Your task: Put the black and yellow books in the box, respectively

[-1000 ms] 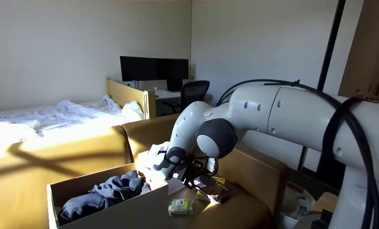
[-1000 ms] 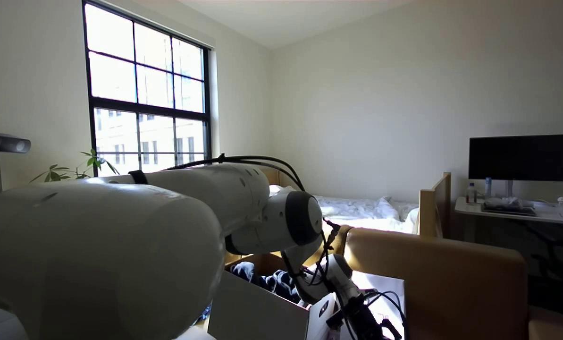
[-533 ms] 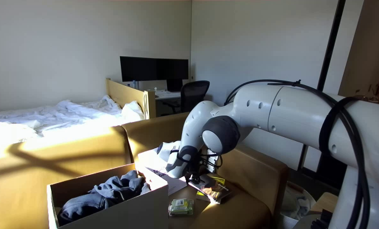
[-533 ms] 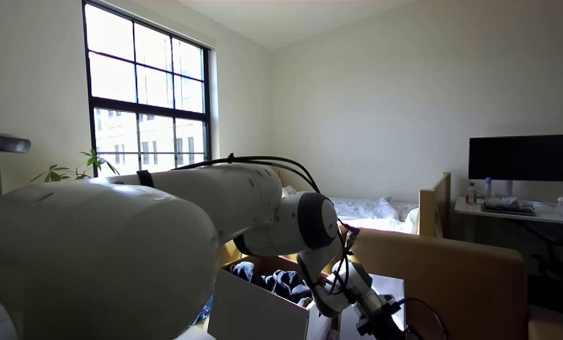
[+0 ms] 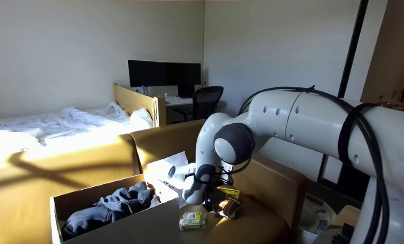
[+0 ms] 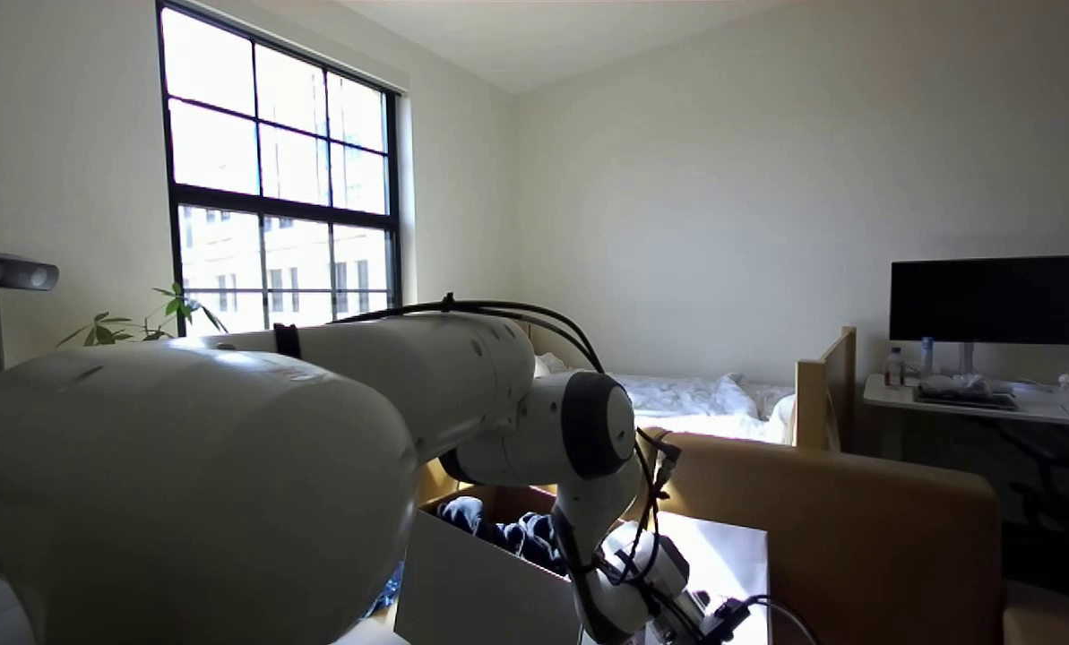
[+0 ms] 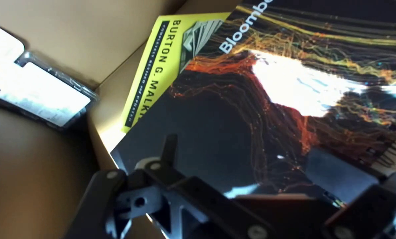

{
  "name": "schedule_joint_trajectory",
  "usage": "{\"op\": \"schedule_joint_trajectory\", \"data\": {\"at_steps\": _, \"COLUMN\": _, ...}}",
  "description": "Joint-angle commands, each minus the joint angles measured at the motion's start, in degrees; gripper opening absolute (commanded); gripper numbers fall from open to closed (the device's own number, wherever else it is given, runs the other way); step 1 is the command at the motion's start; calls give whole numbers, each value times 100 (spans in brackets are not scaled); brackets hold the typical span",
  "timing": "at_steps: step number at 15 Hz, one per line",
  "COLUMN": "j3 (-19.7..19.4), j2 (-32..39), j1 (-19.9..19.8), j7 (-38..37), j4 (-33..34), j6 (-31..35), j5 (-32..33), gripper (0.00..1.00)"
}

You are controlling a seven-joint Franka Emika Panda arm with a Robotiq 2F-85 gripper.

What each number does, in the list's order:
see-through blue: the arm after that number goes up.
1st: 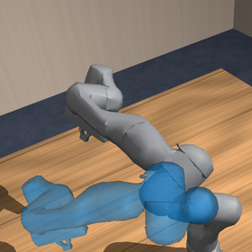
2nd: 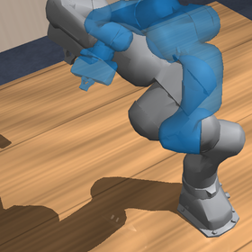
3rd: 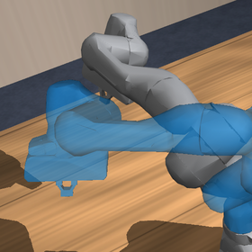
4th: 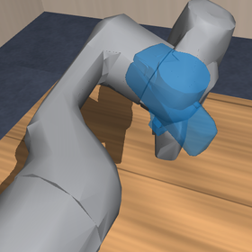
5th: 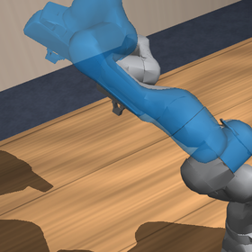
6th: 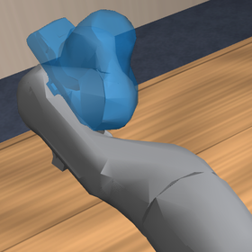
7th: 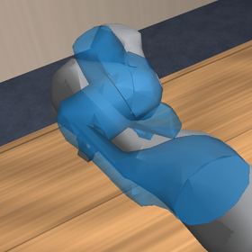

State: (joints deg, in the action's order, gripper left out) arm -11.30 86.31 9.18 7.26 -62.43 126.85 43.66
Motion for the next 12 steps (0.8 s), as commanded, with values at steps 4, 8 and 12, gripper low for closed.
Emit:
{"op": "schedule_joint_trajectory", "data": {"at_steps": 4, "j3": 9, "j2": -4, "j1": 91, "j7": 1155, "j4": -104, "j6": 106, "j5": 917, "gripper": 100}}
{"op": "schedule_joint_trajectory", "data": {"at_steps": 8, "j3": 161, "j2": -45, "j1": 113, "j7": 1685, "j4": -160, "j6": 445, "j5": 1529, "gripper": 100}}
{"op": "schedule_joint_trajectory", "data": {"at_steps": 12, "j3": 264, "j2": -69, "j1": 232, "j7": 1944, "j4": -245, "j6": 1012, "j5": 2088, "gripper": 100}}
